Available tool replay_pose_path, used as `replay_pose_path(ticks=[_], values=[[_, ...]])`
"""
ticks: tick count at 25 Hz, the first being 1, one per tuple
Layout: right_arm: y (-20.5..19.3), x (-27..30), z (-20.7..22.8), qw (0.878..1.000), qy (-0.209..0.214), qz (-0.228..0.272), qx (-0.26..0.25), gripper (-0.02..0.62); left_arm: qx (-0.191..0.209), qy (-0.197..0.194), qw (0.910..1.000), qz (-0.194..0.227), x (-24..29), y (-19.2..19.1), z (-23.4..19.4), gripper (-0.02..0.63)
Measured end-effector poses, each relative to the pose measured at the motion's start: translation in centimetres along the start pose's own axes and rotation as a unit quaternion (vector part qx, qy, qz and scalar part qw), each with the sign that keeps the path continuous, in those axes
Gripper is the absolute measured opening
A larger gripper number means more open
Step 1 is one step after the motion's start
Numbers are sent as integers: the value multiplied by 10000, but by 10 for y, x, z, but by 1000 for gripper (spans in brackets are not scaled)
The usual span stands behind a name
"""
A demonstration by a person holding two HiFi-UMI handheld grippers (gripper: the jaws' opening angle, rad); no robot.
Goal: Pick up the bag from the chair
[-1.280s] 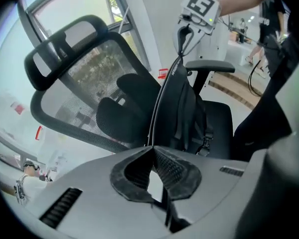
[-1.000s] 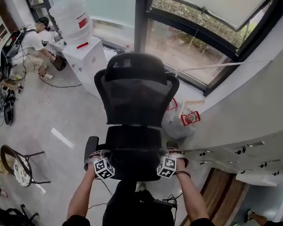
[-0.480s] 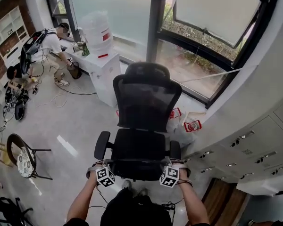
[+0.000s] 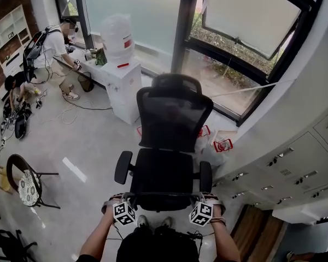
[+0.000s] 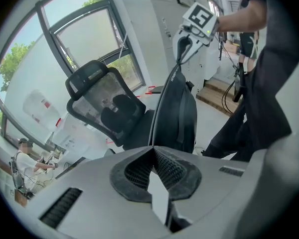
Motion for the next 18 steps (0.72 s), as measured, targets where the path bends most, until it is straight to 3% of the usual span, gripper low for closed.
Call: replay_pose_path(ticks=[18], values=[[24,0,-32,9998,-123,-94,161,25,50,-104,9997,218,-13,-25,-11,3]])
Point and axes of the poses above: the fingertips, and each gripper's own axes: x forward along the fingers, z to its right, y out of its top, the point moved 8 cm from there along -x, backward along the fingers, and after that the axes turned 14 degrees about y, right-handed, at the moved point
